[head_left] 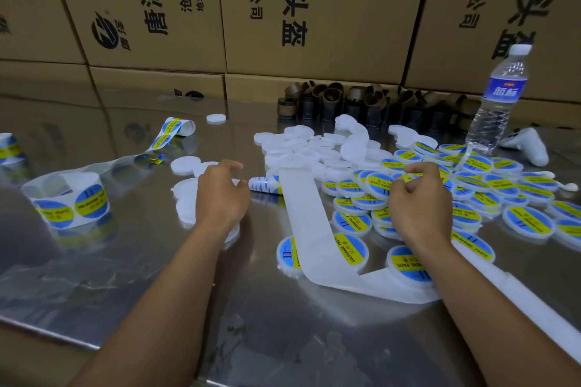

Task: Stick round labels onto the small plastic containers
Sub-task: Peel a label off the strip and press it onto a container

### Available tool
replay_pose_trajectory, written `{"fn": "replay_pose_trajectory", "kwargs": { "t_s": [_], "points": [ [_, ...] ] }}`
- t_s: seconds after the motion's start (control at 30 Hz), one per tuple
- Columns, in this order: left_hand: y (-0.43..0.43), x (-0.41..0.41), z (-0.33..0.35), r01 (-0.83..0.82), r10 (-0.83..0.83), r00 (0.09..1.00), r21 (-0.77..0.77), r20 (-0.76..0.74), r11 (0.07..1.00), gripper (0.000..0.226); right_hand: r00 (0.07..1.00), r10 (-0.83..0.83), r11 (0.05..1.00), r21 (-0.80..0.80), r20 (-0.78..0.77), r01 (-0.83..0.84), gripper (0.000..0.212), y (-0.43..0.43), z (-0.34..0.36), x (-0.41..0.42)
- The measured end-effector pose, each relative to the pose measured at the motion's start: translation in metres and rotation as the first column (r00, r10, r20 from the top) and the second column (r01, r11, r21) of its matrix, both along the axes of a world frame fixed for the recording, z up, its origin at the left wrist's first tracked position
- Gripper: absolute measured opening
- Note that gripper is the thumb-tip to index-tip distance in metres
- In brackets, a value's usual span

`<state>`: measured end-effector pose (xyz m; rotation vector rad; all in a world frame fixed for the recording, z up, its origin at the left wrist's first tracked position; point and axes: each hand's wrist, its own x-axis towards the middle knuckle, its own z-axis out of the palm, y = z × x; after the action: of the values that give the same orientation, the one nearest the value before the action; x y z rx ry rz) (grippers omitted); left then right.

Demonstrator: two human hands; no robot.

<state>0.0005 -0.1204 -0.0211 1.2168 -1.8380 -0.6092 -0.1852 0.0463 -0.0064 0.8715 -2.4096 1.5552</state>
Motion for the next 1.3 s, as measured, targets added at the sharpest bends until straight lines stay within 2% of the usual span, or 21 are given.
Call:
{"fn": "replay_pose_trajectory", "kwargs": {
  "t_s": [0.23, 0.3, 0.5, 0.8, 1.07, 1.17, 1.23, 1.3],
  "points": [
    [0.003, 0.003, 0.001, -0.031, 0.026, 0.938, 0.01, 0.345, 0.999, 0.03, 0.998, 0.042, 0.999, 0.015, -0.049, -0.042, 0.024, -0.002, -0.001, 0.003],
    [0.003, 0.003, 0.001, -0.043, 0.041, 0.914, -0.005, 0.404, 0.999, 0.029, 0.997, 0.051, 0.999, 0.019, -0.064, -0.05, 0.024, -0.002, -0.001, 0.004],
    [0.002, 0.003, 0.0, -0.086, 0.091, 0.884, -0.032, 0.458, 0.996, 0.03, 0.991, 0.063, 0.998, 0.015, -0.116, -0.061, 0.022, -0.004, -0.001, 0.007],
    [-0.005, -0.001, -0.004, -0.103, 0.106, 0.847, -0.035, 0.521, 0.994, 0.04, 0.992, 0.068, 0.998, 0.023, -0.11, -0.066, 0.023, -0.004, 0.0, 0.011],
    [-0.004, -0.001, -0.005, -0.106, 0.145, 0.857, -0.107, 0.494, 0.989, 0.037, 0.991, 0.076, 0.997, 0.001, -0.11, -0.077, 0.023, -0.004, 0.0, 0.012],
    [0.0, -0.001, -0.002, -0.127, 0.196, 0.878, -0.18, 0.437, 0.975, 0.036, 0.991, 0.079, 0.996, -0.02, -0.111, -0.082, 0.023, -0.005, 0.0, 0.013],
    [0.002, -0.003, 0.002, -0.137, 0.208, 0.934, -0.247, 0.289, 0.959, 0.038, 0.988, 0.111, 0.992, -0.049, -0.11, -0.117, 0.021, -0.006, 0.0, 0.015],
    [0.007, -0.007, 0.006, -0.073, 0.08, 0.997, -0.238, 0.02, 0.969, 0.04, 0.978, 0.174, 0.979, -0.087, -0.114, -0.185, 0.018, -0.007, 0.001, 0.021]
  ]
}}
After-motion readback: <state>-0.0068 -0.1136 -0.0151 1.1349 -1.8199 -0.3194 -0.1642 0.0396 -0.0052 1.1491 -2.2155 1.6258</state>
